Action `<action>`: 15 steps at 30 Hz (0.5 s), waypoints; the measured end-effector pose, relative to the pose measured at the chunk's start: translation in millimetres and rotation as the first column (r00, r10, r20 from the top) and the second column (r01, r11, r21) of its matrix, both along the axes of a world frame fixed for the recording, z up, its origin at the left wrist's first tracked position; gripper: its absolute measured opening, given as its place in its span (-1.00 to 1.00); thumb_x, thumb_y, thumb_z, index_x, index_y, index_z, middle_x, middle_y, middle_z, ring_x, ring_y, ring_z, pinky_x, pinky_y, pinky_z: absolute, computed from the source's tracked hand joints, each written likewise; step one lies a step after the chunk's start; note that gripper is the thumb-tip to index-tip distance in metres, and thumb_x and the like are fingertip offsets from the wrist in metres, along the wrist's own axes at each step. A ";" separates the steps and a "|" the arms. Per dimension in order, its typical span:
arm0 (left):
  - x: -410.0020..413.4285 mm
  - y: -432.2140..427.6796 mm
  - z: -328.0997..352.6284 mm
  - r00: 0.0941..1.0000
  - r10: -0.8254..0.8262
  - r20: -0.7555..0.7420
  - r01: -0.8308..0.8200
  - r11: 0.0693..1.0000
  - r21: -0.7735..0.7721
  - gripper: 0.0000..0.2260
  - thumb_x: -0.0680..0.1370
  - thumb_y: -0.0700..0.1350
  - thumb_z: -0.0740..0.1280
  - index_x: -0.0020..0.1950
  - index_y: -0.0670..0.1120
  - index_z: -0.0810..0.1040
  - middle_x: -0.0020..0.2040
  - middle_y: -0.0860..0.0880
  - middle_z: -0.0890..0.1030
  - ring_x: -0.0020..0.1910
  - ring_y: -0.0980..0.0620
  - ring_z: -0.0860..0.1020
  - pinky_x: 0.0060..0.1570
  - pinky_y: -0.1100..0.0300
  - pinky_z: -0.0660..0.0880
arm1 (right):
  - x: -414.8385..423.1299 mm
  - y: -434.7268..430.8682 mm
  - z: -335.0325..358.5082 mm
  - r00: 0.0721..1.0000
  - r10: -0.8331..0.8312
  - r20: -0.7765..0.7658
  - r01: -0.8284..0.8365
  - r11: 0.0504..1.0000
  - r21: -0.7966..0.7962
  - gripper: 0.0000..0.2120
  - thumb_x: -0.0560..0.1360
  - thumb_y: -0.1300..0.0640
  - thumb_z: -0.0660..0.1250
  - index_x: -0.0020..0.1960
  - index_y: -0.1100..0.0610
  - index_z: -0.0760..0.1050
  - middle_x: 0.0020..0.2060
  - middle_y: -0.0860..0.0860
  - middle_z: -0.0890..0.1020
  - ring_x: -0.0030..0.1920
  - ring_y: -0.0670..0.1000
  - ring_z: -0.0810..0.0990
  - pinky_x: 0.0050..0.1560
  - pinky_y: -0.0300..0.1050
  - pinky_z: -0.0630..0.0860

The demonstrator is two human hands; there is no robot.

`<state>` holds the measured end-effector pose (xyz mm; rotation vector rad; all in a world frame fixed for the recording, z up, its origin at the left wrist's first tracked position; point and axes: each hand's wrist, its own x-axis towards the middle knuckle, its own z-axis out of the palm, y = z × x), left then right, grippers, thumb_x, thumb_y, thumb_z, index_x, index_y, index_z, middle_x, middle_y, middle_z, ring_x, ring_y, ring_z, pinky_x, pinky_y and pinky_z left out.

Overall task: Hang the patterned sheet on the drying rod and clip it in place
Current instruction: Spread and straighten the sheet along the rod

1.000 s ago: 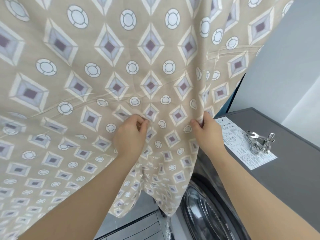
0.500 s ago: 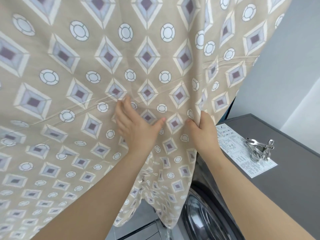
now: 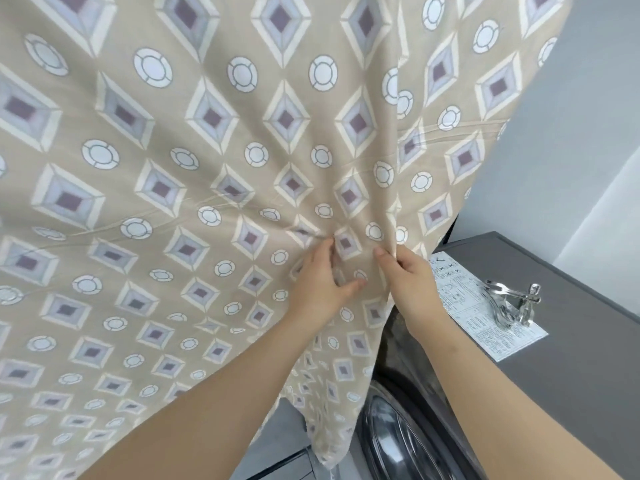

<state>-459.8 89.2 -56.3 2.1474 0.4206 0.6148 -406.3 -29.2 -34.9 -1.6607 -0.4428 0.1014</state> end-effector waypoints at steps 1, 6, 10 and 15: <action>1.5 -1.3 0.1 1.000 0.009 -0.002 -0.009 0.999 -0.033 -0.54 0.36 0.00 0.49 0.19 -0.07 0.45 0.05 0.03 0.57 0.04 0.04 0.55 0.06 0.08 0.50 | 0.0 -1.5 0.8 1.000 0.010 0.012 -0.010 1.000 -0.006 -0.66 0.52 0.08 0.28 -0.22 0.37 0.38 -0.36 0.09 0.37 -0.29 0.02 0.34 -0.22 -0.12 0.29; 6.0 -5.7 -2.1 1.000 0.030 -0.001 -0.030 0.999 -0.032 -0.85 0.49 -0.18 0.36 -0.25 0.02 0.51 -0.33 0.13 0.58 -0.28 0.11 0.55 -0.18 0.23 0.45 | 4.4 -10.2 -0.9 0.992 -0.069 0.101 0.077 0.994 -0.078 -0.68 0.52 0.14 0.28 -0.35 0.17 0.28 -0.52 -0.14 0.28 -0.43 -0.11 0.23 -0.38 -0.22 0.19; 2.3 -1.7 -1.6 0.991 0.065 0.118 -0.063 0.998 -0.018 -0.76 0.40 -0.10 0.47 -0.03 0.07 0.47 -0.11 0.15 0.53 -0.09 0.15 0.50 -0.03 0.22 0.45 | 4.4 -9.9 -1.0 0.993 -0.026 0.111 0.036 0.995 -0.090 -0.72 0.55 0.14 0.22 -0.14 0.37 0.33 -0.35 0.07 0.36 -0.30 0.00 0.31 -0.26 -0.11 0.26; -0.4 -7.3 -3.1 0.993 -0.079 0.091 0.085 0.994 -0.068 -0.53 0.35 -0.15 0.52 0.21 -0.12 0.48 0.04 0.03 0.55 0.00 0.14 0.52 0.05 0.27 0.47 | 1.9 -10.9 0.3 0.999 0.038 0.030 -0.039 0.999 0.008 -0.74 0.58 0.20 0.17 -0.27 0.23 0.26 -0.38 0.02 0.29 -0.37 -0.13 0.28 -0.36 -0.30 0.26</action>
